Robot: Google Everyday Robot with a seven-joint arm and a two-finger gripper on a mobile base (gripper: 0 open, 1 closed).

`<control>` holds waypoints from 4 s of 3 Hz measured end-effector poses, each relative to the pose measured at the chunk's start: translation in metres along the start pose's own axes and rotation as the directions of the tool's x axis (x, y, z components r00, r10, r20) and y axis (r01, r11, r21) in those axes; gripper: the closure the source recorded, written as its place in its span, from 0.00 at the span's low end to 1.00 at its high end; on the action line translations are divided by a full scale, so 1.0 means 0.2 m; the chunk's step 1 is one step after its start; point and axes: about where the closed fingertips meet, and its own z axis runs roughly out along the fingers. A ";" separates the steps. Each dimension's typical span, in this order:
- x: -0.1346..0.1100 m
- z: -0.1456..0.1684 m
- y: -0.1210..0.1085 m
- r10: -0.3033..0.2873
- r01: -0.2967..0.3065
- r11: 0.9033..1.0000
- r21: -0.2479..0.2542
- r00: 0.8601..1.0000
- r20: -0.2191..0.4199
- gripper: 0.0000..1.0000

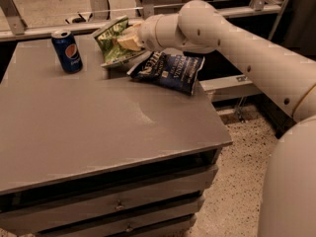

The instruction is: Move green jalapeno chip bag near pepsi can

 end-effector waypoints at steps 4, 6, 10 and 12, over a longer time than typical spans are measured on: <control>-0.04 0.34 0.24 0.052 -0.042 0.979 -0.199 0.998 0.047 0.84; -0.03 0.35 0.27 0.077 -0.069 0.972 -0.225 0.997 0.028 0.37; -0.10 -0.01 0.15 -0.010 0.016 0.989 -0.146 0.999 0.041 0.00; -0.22 -0.56 -0.03 -0.130 0.129 0.991 0.021 0.991 0.039 0.00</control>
Offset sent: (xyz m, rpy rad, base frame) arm 0.0032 0.0773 -0.0350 0.0597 0.0808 0.1844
